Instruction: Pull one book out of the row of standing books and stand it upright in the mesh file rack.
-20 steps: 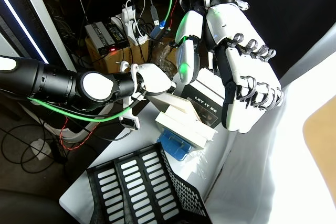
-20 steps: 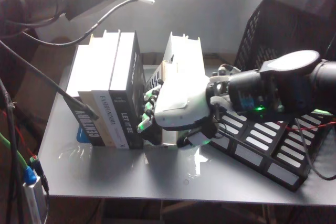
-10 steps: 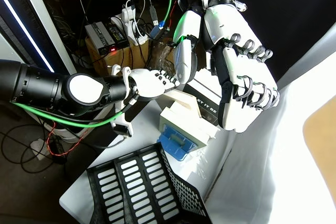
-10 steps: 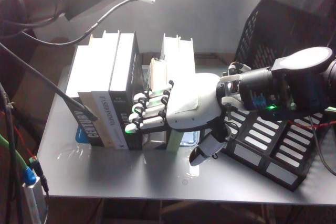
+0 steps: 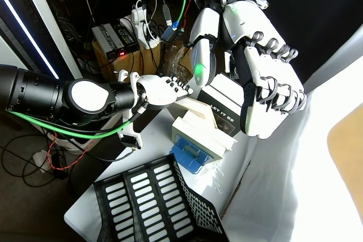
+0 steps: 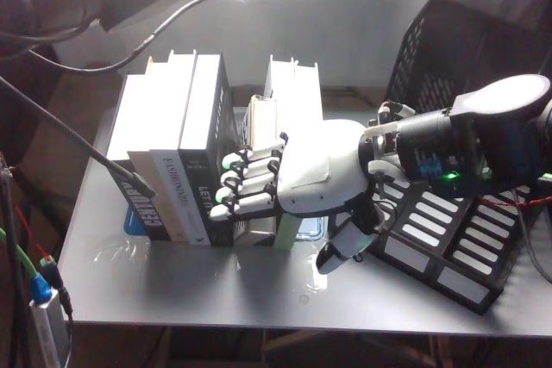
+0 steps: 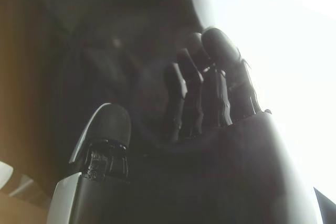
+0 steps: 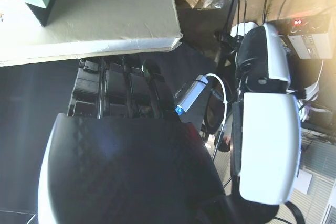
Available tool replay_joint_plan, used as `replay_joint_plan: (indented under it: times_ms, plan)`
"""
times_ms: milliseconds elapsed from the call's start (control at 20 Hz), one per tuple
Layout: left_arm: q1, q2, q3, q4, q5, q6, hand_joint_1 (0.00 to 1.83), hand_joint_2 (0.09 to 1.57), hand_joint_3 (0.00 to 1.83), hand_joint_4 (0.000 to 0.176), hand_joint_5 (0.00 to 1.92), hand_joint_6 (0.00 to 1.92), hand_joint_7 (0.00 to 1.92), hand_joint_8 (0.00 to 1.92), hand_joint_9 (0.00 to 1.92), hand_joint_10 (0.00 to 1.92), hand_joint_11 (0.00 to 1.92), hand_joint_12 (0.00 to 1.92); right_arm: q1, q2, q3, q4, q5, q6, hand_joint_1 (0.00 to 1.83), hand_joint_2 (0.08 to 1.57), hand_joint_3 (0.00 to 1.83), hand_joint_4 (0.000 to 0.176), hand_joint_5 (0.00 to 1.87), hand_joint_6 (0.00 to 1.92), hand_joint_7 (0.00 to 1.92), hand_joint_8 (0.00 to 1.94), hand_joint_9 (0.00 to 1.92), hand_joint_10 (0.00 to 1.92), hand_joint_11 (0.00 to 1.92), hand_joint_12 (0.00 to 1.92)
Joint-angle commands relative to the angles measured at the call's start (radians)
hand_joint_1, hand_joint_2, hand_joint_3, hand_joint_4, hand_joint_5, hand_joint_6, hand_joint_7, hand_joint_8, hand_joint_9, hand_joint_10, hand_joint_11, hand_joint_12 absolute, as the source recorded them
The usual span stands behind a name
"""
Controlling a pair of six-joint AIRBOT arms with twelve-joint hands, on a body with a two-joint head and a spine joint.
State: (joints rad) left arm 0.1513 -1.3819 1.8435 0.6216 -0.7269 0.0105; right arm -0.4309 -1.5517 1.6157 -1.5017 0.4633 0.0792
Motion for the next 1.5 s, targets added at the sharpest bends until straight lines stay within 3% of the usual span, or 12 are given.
replay_joint_plan:
  times_ms: [0, 350, 500, 550, 600, 650, 700, 750, 800, 1100, 1350, 1450]
  plan:
    - [-0.021, 0.008, -0.003, -0.05, -0.095, 0.001, 0.0, 1.57, 0.18, 0.0, 0.01, 0.55, 0.01, 0.73, 0.0, 1.1, 0.0, 1.92, 0.007, 0.018, 0.003, 0.015, -0.005, 0.006, 0.81, 0.97, 0.0, 0.0, 0.0, 0.0, 0.0, 0.0, 0.0, 0.0, 0.0, 0.0]
    - [-0.019, 0.007, -0.002, -0.049, -0.095, -0.001, 0.0, 1.57, 0.18, 0.0, 0.01, 0.55, 0.01, 0.73, 0.0, 1.1, 0.0, 1.92, 0.001, 0.016, 0.055, -0.088, -0.036, 0.063, 0.88, 0.92, 0.0, 0.0, 0.0, 0.0, 0.0, 0.0, 0.0, 0.0, 0.0, 0.0]
    - [-0.019, 0.006, -0.001, -0.049, -0.096, -0.003, 0.0, 1.57, 0.18, 0.0, 0.01, 0.55, 0.01, 0.73, 0.0, 1.1, 0.0, 1.92, -0.022, -0.018, 0.083, -0.135, -0.064, 0.078, 0.95, 0.96, 0.0, 0.0, 0.0, 0.0, 0.0, 0.0, 0.0, 0.0, 0.0, 0.0]
    - [-0.019, 0.006, -0.002, -0.049, -0.096, -0.003, 0.0, 1.57, 0.18, 0.0, 0.01, 0.55, 0.01, 0.73, 0.0, 1.1, 0.0, 1.92, -0.029, -0.032, 0.096, -0.16, -0.072, 0.091, 1.08, 1.17, 0.02, 0.0, 0.24, 0.05, 0.22, 0.06, 0.19, 0.05, 0.0, 0.69]
    - [-0.02, 0.006, -0.002, -0.049, -0.098, -0.003, 0.0, 1.57, 0.18, 0.0, 0.01, 0.55, 0.01, 0.73, 0.0, 1.1, 0.0, 1.92, -0.029, -0.043, 0.109, -0.181, -0.074, 0.105, 1.1, 1.22, 0.02, 0.0, 0.3, 0.05, 0.27, 0.06, 0.23, 0.06, 0.0, 0.94]
    - [-0.02, 0.006, -0.002, -0.049, -0.098, -0.003, 0.0, 1.57, 0.18, 0.0, 0.01, 0.55, 0.01, 0.73, 0.0, 1.1, 0.0, 1.92, -0.03, -0.054, 0.117, -0.203, -0.083, 0.113, 1.1, 1.22, 0.02, 0.0, 0.3, 0.05, 0.27, 0.06, 0.23, 0.06, 0.0, 0.94]
    - [-0.021, 0.006, -0.002, -0.049, -0.099, -0.003, 0.0, 1.57, 0.18, 0.0, 0.01, 0.55, 0.01, 0.73, 0.0, 1.1, 0.0, 1.92, -0.03, -0.057, 0.12, -0.219, -0.091, 0.113, 1.33, 1.11, 0.0, 0.0, 0.81, 0.81, 0.96, 0.52, 0.83, 0.94, 0.58, 1.38]
    - [-0.021, 0.006, -0.002, -0.049, -0.1, -0.003, 0.0, 1.57, 0.18, 0.0, 0.01, 0.55, 0.01, 0.73, 0.0, 1.1, 0.0, 1.92, -0.03, -0.061, 0.123, -0.225, -0.095, 0.113, 1.33, 1.11, 0.0, 0.0, 0.81, 0.81, 0.96, 0.52, 0.83, 0.94, 0.58, 1.38]
    - [-0.021, 0.006, -0.002, -0.049, -0.099, -0.003, 0.0, 1.57, 0.18, 0.0, 0.01, 0.55, 0.01, 0.73, 0.0, 1.1, 0.0, 1.92, -0.03, -0.061, 0.124, -0.227, -0.095, 0.113, 1.37, 1.1, 0.0, 0.0, 0.9, 1.03, 1.03, 0.72, 0.95, 1.13, 0.71, 1.58]
    - [-0.02, 0.006, -0.003, -0.049, -0.101, -0.004, 0.0, 1.57, 0.18, 0.0, 0.01, 0.55, 0.02, 0.73, 0.0, 1.1, 0.0, 1.92, -0.03, -0.061, 0.124, -0.228, -0.096, 0.115, 1.37, 1.12, 0.0, 0.0, 0.85, 1.17, 1.03, 0.81, 0.92, 1.25, 0.66, 1.65]
    - [-0.017, 0.006, -0.002, -0.05, -0.101, -0.006, 0.0, 1.57, 0.18, 0.0, 0.01, 0.55, 0.02, 0.73, 0.0, 1.1, 0.0, 1.92, -0.03, -0.06, 0.121, -0.228, -0.096, 0.12, 1.38, 1.11, 0.0, 0.0, 0.85, 1.15, 1.08, 0.76, 0.95, 1.22, 0.69, 1.62]
    - [-0.016, 0.005, -0.002, -0.051, -0.103, -0.007, 0.0, 1.57, 0.18, 0.0, 0.01, 0.55, 0.02, 0.72, 0.0, 1.1, 0.0, 1.92, -0.03, -0.058, 0.119, -0.228, -0.096, 0.123, 1.37, 1.13, 0.0, 0.0, 0.79, 1.22, 1.02, 0.86, 0.92, 1.25, 0.66, 1.63]
